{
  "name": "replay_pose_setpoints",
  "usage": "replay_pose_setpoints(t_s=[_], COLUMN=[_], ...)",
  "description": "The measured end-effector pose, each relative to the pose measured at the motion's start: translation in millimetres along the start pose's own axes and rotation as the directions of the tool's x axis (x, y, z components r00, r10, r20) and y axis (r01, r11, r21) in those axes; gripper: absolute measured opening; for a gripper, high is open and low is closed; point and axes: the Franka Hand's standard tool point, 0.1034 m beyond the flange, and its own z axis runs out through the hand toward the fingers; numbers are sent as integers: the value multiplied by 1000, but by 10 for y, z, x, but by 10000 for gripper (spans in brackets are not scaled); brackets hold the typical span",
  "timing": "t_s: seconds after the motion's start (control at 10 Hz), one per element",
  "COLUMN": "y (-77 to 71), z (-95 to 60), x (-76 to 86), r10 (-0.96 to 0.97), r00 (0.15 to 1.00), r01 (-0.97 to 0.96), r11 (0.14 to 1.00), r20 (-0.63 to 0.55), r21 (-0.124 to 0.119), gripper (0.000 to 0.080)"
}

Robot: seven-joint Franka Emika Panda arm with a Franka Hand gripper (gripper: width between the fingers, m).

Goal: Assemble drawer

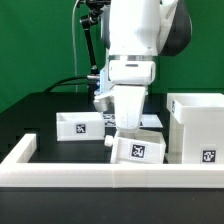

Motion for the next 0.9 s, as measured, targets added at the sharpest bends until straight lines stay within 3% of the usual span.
replay_pose_setpoints(t_s=[0.1,0.3,0.6,0.7,0.9], y=[-2,-5,20,46,63], z=[6,30,34,19,22], x=[-25,-284,-50,14,-12], r10=[-21,-60,-62,-55,-41], r00=[1000,997,995,996,996], r01=[21,60,62,56,43], r11=[1000,998,998,998,999], r20=[-1,-45,-78,-76,-74], r21=[0,1,3,16,21], gripper=[41,41,41,41,41])
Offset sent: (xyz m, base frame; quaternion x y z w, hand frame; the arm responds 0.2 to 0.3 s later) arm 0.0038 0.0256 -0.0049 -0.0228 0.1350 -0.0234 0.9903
